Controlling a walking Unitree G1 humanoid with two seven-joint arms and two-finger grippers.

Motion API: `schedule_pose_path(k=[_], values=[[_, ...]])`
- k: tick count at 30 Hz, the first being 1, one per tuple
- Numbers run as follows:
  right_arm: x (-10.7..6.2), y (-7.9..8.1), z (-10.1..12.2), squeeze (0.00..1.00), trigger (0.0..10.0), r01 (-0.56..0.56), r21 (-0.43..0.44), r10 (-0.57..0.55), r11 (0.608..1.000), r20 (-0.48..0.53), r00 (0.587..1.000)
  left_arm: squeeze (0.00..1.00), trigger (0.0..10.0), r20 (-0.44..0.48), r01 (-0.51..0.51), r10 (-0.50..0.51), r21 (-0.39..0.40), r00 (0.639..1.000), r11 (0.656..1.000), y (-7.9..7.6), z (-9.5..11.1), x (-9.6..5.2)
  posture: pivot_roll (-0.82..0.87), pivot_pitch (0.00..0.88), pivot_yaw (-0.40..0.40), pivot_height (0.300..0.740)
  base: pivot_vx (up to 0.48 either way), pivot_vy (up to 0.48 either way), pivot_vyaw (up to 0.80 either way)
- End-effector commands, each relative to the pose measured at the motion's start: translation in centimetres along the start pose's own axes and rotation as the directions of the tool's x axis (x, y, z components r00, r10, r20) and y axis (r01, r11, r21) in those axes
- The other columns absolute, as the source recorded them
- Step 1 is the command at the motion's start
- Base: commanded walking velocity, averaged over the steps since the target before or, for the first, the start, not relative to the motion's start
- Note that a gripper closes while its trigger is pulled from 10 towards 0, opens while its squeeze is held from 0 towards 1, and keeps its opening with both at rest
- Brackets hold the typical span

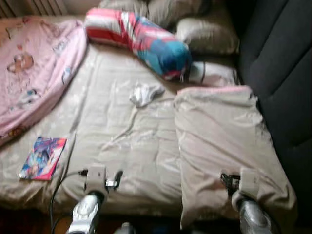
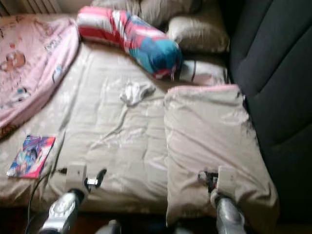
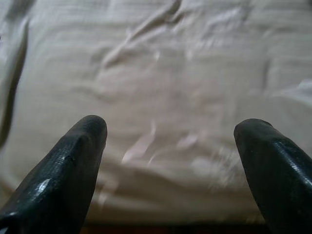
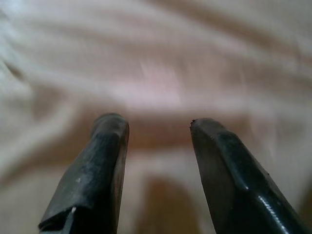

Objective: Clean up the room

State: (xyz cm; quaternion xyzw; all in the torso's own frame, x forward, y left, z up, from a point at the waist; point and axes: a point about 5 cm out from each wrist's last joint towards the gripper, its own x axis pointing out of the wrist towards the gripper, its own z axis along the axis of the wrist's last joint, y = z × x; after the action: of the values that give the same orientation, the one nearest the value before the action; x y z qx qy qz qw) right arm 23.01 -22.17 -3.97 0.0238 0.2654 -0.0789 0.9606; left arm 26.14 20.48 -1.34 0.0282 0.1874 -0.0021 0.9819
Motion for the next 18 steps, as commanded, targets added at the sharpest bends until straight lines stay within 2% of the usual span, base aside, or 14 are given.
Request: schedule_pose_path(k=[1, 5, 10, 18], values=[[-0.4, -0.4, -1.1, 0.00, 10.0, 0.029, 0.004, -0.029, 1.000, -0.053, 0.998, 0.00, 10.0, -0.099, -0.027, 0.027, -0.002, 0.995, 1.000, 0.8, -2.0, -1.0, 0.03, 0.097, 0.002, 0.740, 0.000, 0.000, 0.00], [-0.3, 0.1, -1.4, 0.00, 10.0, 0.023, 0.023, -0.021, 0.999, -0.082, 0.996, 0.00, 10.0, -0.175, -0.048, 0.048, 0.004, 0.983, 0.999, 1.3, -3.3, -1.5, 0.03, 0.056, 0.007, 0.740, 0.000, 0.000, 0.00], [-0.3, 0.7, -1.6, 0.00, 10.0, 0.005, 0.030, -0.002, 1.000, -0.093, 0.996, 0.00, 10.0, -0.209, -0.057, 0.055, -0.001, 0.976, 0.998, 1.2, -3.6, -1.6, 0.03, 0.020, 0.009, 0.740, 0.000, 0.000, 0.00], [-0.5, 2.0, -2.5, 0.00, 10.0, -0.019, 0.048, 0.025, 0.999, -0.135, 0.990, 0.00, 10.0, -0.233, -0.020, 0.017, -0.010, 0.972, 1.000, 0.1, -3.3, -1.0, 0.01, 0.016, 0.019, 0.740, 0.000, 0.000, 0.00]])
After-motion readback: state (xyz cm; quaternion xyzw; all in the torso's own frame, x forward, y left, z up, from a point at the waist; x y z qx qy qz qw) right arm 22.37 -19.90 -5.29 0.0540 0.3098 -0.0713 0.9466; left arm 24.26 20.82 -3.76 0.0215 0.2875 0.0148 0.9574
